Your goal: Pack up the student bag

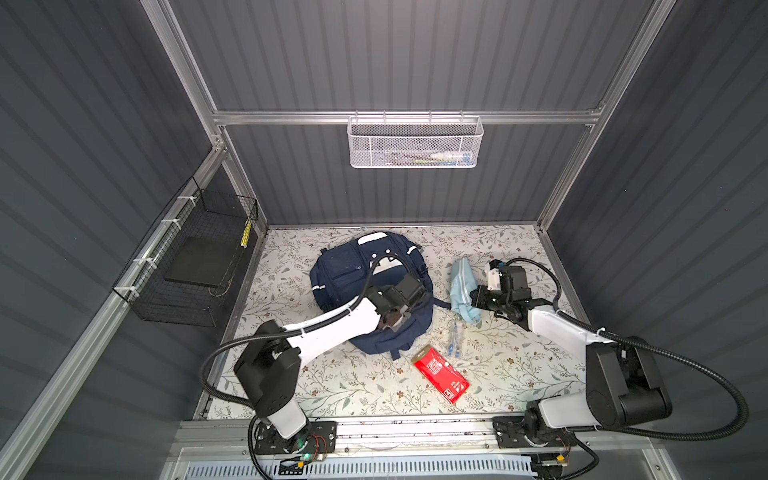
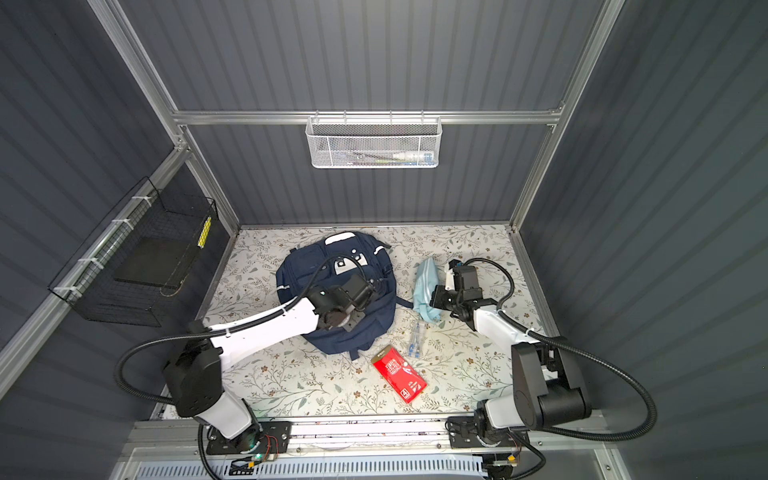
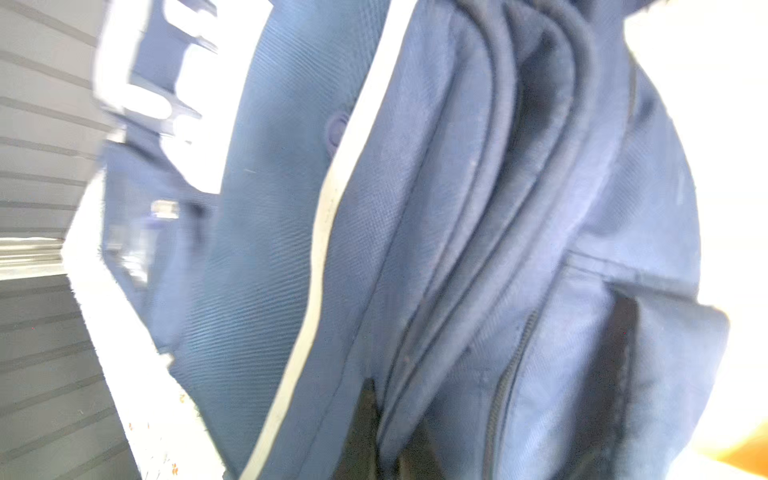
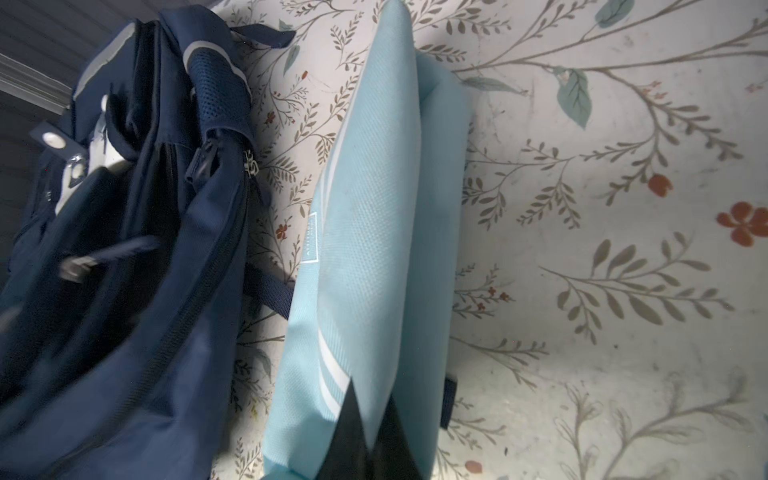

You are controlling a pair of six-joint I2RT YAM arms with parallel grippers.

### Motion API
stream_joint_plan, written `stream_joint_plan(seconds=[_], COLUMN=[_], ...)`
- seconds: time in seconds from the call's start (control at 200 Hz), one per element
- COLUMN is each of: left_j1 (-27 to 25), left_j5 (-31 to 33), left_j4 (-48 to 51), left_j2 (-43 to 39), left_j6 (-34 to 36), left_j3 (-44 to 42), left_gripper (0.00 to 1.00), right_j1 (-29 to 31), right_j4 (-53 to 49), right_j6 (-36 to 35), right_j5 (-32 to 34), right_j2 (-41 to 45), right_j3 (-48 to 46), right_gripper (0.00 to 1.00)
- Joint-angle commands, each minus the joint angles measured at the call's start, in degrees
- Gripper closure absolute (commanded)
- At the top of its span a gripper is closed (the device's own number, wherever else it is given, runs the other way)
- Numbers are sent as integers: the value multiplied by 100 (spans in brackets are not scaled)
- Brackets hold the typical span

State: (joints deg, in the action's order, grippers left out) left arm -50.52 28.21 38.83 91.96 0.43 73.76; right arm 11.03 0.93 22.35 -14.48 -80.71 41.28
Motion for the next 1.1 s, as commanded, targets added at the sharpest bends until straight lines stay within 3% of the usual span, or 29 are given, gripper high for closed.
stream_joint_plan(seconds=[0.0, 0.15, 0.265, 0.345, 0.385, 0.46, 0.545, 0.61, 0.755, 0.901, 1.096], left_j1=[219, 609, 631, 609, 597, 589, 594, 589, 597, 623, 623], left_j5=[-102, -743, -1371, -1789, -1832, -1829, -1923, -1969, -1387, -1202, -1060], left_j4=[-18, -85, -99, -121, -180, -447, -642, -733, -450, -184, 196], left_j2=[-486, -561, -302, 49, 180, 208, 206, 242, 23, -309, -236], left_j6=[-297, -473, -347, -339, -360, -424, -451, -528, -1078, -1269, -1435], left_j3=[427, 541, 532, 401, 318, 66, -13, 4, 515, 1482, 2189], left_gripper=[100, 100, 100, 80, 77, 87, 87, 100, 100, 100, 100], right_j1=[189, 522, 677, 504, 358, 154, 106, 110, 237, 911, 1769], right_j4=[286, 329, 157, -21, -4, 75, 35, 48, 123, 338, 1920], right_j6=[24, 177, 194, 171, 206, 245, 133, 41, 213, 775, 2216], right_j5=[-330, -712, -367, -120, -222, -344, -328, -603, -1300, -1428, -1542], right_j2=[252, 616, 767, 653, 594, 612, 678, 730, 1115, 1276, -19], right_j3=[-28, 21, 69, 52, -7, -154, -187, -172, -113, 84, 319], right_gripper=[100, 100, 100, 100, 100, 100, 100, 100, 100, 100, 100])
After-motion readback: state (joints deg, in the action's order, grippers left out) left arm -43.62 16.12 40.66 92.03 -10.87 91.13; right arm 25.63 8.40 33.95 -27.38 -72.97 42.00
